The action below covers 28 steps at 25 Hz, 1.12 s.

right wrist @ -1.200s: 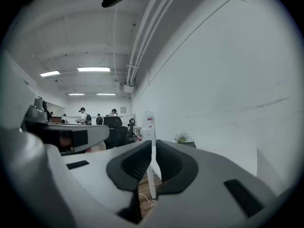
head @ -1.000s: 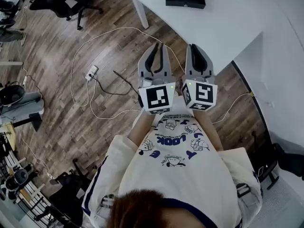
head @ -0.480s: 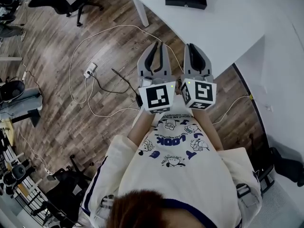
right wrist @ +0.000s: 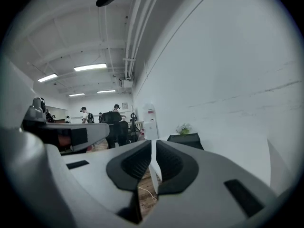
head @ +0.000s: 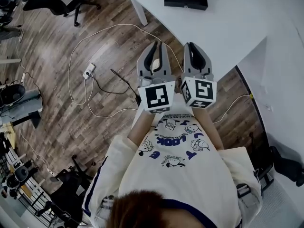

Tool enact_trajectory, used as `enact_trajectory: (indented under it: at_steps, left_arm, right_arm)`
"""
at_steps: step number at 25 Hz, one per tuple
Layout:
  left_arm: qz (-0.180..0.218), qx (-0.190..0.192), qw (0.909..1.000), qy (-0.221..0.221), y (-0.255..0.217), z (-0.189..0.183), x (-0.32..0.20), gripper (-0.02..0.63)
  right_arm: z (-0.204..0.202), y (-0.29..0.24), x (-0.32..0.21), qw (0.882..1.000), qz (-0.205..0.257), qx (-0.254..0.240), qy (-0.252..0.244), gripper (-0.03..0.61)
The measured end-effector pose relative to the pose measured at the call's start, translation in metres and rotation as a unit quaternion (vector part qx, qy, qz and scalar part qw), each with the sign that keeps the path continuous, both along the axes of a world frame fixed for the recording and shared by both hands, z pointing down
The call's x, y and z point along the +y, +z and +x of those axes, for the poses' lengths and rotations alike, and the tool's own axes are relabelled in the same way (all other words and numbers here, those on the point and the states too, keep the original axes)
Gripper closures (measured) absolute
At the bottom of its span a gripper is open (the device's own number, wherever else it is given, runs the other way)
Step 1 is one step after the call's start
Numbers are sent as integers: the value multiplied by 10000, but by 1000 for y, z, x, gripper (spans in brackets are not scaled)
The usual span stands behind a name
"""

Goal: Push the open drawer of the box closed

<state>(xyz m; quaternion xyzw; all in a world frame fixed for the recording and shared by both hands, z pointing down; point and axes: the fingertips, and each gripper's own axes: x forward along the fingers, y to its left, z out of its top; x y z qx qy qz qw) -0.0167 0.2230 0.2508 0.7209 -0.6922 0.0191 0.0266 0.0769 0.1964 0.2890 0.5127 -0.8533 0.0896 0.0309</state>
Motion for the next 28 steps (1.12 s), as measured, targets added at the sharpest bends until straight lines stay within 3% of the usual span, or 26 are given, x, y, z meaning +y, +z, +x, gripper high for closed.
enact_trajectory:
  at_steps: [15, 28]
  left_arm:
    - [-132, 22, 9980, 619, 10, -14, -131, 569]
    - [-369, -89, 9909, 1290, 30, -15, -225, 569]
  right_arm:
    - [-26, 16, -115, 9990, -227, 73, 391, 531]
    - [-31, 37, -198, 9946, -489, 215, 891, 531]
